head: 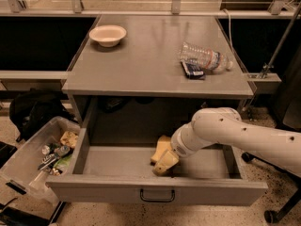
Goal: Pick sponge from top drawer and place on counter
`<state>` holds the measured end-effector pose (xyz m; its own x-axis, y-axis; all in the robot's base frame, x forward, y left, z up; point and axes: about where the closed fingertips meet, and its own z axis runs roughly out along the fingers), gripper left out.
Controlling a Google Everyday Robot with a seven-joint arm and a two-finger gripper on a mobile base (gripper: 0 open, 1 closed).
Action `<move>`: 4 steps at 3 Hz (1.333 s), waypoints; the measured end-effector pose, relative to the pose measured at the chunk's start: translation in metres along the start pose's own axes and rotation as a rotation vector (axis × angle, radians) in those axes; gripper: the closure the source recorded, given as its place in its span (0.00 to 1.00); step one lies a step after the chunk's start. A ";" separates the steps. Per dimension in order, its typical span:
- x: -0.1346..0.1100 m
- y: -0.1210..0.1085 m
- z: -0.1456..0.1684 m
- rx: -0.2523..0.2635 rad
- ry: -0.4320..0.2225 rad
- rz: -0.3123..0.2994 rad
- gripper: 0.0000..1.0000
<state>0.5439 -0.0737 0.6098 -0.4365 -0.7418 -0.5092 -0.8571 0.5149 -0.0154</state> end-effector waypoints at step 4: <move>0.000 0.000 0.000 0.000 0.000 0.000 0.88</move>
Offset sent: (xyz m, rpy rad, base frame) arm 0.0000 0.0000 0.0000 0.0000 0.0000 0.0000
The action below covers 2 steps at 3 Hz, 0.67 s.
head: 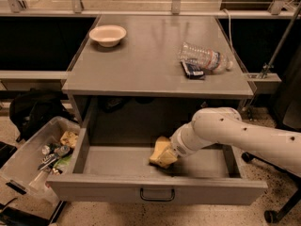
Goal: Pick sponge from top drawer and place on counter
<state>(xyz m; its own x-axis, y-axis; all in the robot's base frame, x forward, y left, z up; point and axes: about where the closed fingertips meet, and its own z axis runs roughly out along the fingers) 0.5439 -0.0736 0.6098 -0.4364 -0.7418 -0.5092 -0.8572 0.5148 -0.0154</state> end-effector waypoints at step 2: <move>-0.056 0.054 -0.049 0.145 0.108 -0.146 1.00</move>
Offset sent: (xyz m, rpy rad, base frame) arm -0.0617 0.0970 0.2717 -0.3882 -0.3548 -0.0938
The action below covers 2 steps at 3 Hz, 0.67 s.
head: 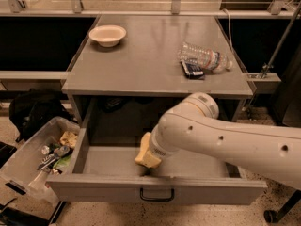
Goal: Pick sponge from top drawer and place on counter
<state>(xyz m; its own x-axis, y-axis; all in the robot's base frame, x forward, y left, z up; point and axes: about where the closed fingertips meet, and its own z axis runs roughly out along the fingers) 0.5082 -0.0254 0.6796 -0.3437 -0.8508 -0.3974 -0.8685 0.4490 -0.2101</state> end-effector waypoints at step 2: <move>-0.112 0.019 -0.170 0.282 0.075 -0.024 1.00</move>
Offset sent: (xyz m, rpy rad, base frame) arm -0.0519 0.0931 0.3076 -0.2011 -0.3754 -0.1597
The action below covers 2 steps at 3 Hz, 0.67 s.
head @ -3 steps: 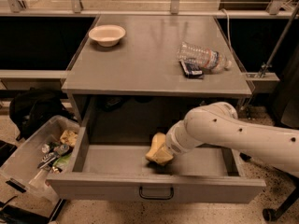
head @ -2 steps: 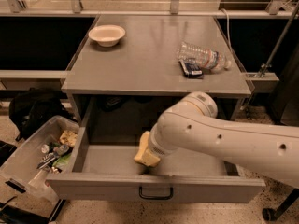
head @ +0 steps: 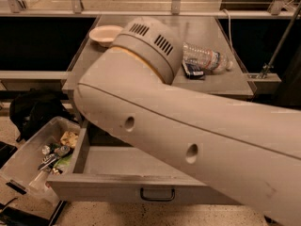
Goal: Pick sponge from top drawer and place on counter
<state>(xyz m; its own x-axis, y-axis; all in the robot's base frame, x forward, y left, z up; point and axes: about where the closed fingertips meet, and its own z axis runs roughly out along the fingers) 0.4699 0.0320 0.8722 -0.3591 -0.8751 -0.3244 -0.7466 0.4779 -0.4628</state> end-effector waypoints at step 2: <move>0.003 -0.049 -0.020 0.040 -0.018 0.035 1.00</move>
Offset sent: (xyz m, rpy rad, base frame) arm 0.0938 -0.1097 0.1410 0.0670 -0.1451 -0.1357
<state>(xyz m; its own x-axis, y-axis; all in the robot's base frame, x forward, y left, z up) 0.4944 0.0042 0.9099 -0.3748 -0.8563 -0.3555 -0.7104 0.5116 -0.4834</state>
